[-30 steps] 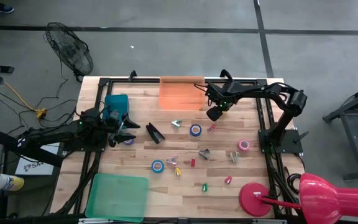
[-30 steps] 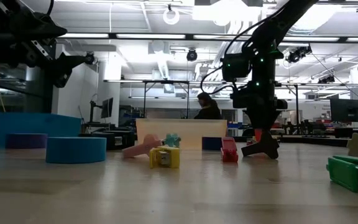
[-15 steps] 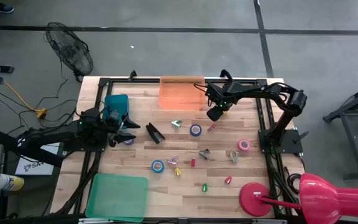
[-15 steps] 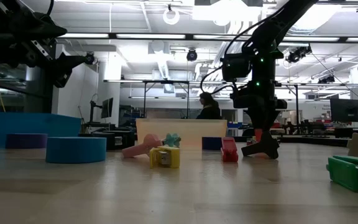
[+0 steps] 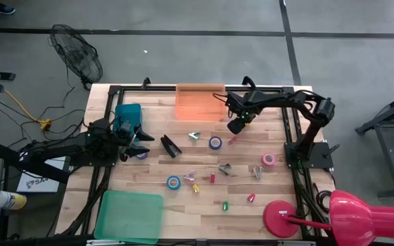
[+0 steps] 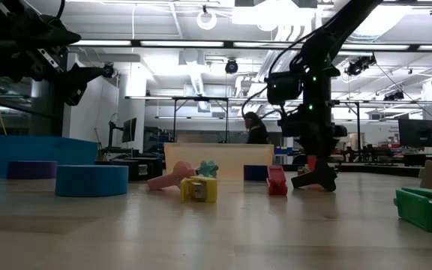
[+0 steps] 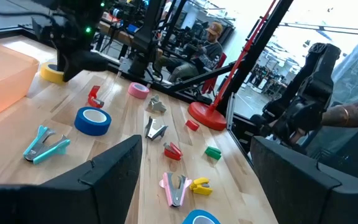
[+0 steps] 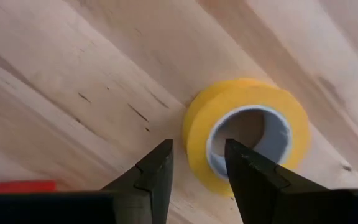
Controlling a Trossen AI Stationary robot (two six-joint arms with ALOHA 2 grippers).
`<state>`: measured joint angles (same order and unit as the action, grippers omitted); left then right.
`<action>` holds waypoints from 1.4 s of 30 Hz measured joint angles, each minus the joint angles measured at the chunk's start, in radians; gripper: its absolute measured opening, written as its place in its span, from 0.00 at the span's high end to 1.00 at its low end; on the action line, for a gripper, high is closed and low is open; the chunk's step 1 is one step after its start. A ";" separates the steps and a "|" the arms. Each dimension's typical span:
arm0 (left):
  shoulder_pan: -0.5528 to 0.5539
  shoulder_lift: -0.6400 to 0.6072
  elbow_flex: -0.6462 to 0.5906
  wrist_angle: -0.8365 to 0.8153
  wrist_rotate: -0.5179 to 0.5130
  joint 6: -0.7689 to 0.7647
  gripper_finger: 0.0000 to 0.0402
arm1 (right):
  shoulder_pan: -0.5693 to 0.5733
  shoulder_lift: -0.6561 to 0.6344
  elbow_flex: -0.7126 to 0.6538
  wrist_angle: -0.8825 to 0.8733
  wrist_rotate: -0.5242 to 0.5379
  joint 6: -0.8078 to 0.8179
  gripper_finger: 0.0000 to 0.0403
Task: Pick and place Stapler, Stapler remover, tape
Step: Put the yellow tape into the blue bin
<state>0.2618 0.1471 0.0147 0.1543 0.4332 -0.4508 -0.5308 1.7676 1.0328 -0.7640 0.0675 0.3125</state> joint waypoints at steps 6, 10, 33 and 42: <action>0.000 0.000 0.000 0.000 0.000 0.000 0.26 | 0.001 0.039 0.003 0.001 -0.016 0.001 0.67; 0.000 0.000 0.000 0.000 0.000 0.000 0.26 | 0.001 0.036 0.002 -0.004 -0.017 0.001 0.72; 0.000 0.000 0.000 0.005 -0.007 0.000 0.26 | 0.135 -0.308 -0.002 0.042 -0.195 0.053 0.93; 0.000 0.000 0.000 0.166 -0.217 -0.082 0.26 | 0.253 -0.450 -0.002 0.333 -0.236 -0.001 0.93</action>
<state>0.2615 0.1471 0.0147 0.3202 0.2161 -0.5330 -0.2781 1.3177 1.0313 -0.4312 -0.1682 0.3118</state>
